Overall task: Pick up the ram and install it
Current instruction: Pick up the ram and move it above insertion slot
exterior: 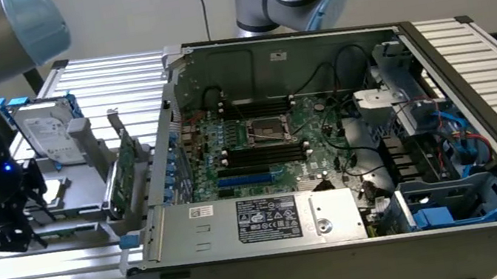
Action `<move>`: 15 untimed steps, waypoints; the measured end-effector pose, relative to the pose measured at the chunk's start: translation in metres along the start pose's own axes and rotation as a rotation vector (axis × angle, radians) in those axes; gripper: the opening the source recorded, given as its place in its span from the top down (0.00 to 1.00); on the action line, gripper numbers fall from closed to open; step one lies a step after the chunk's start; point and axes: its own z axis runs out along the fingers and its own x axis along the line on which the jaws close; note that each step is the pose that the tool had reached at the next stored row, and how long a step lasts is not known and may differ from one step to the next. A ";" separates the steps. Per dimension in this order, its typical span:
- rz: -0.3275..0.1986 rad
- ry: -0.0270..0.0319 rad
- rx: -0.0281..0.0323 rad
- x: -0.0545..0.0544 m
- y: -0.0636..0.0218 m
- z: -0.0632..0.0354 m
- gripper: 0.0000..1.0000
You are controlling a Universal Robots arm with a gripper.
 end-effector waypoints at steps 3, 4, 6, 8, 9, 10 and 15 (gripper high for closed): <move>-0.013 -0.0025 -0.0001 -0.001 0.0006 0.0023 0.52; -0.018 -0.0041 -0.0003 -0.001 0.0011 0.0029 0.52; -0.029 -0.0082 -0.0002 -0.001 0.0018 0.0045 0.52; -0.036 -0.0103 -0.0004 -0.002 0.0022 0.0063 0.52; -0.038 -0.0106 -0.0004 -0.003 0.0021 0.0076 0.52; -0.039 -0.0107 -0.0004 -0.003 0.0020 0.0087 0.52; -0.040 -0.0108 -0.0007 -0.006 0.0020 0.0132 0.52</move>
